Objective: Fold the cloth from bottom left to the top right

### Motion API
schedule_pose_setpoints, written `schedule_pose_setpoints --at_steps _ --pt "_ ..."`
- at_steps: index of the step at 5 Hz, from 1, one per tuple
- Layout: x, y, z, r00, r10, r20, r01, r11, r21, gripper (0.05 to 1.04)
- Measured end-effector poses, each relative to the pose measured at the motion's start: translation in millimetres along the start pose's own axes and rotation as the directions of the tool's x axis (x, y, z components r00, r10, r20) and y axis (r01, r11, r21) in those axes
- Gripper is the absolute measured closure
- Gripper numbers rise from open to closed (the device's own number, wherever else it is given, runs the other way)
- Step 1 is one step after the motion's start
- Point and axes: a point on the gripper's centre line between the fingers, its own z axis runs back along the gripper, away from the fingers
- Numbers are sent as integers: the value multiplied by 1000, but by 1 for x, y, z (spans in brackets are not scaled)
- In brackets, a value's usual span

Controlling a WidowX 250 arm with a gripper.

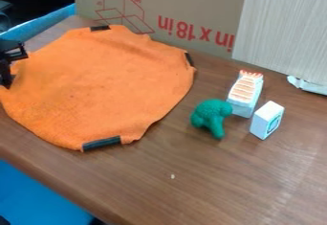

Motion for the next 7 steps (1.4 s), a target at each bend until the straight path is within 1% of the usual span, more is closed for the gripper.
schedule_pose_setpoints --at_steps 1,2,3,4,5,6,7 --pt "-3 2 2 1000 -14 -17 13 1000 -29 1021" --pt "-3 5 20 999 -16 -40 13 997 -82 1033" --pt "5 12 36 998 9 -57 -16 993 -116 1033" --pt "8 10 46 997 16 -78 -27 989 -147 1033" --pt "8 -1 67 998 16 -63 -26 987 -159 1033" --pt "2 -32 78 998 -16 -67 5 987 -163 1033" --pt "-7 -67 92 997 -33 -70 20 984 -179 1033"
